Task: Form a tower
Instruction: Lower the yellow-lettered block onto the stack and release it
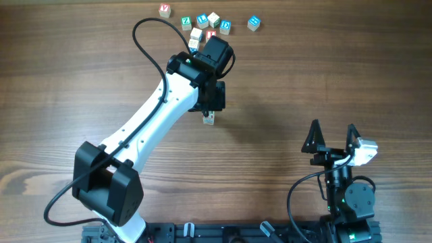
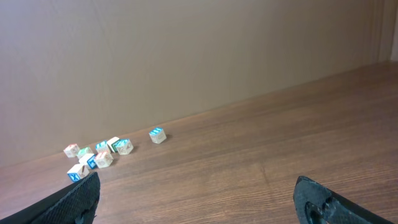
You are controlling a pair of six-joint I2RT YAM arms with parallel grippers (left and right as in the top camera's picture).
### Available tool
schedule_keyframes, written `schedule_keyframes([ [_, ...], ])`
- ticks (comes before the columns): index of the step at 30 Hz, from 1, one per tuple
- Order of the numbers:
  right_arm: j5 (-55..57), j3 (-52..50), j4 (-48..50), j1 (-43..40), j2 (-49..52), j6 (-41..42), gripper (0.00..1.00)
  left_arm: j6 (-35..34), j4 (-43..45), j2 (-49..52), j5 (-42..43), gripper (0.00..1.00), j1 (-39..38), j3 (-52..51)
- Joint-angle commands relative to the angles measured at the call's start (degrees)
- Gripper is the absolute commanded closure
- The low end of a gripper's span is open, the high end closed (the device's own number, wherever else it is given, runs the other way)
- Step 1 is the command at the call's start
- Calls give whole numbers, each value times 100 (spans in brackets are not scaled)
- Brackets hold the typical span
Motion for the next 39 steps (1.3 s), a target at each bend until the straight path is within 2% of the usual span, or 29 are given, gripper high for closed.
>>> schedule_keyframes([
  [1, 79, -7, 26, -24, -31, -96, 1, -42, 13, 11, -74, 69, -4, -59],
  [3, 79, -7, 26, -24, -31, -96, 0, -42, 15, 11, -31, 82, -4, -59],
  [17, 79, -7, 26, -24, -31, -96, 0, -39, 166, -24, -35, 74, 2, -57],
  [39, 79, -7, 26, -24, -28, -98, 0, -39, 245, -96, -125, 70, 46, -59],
])
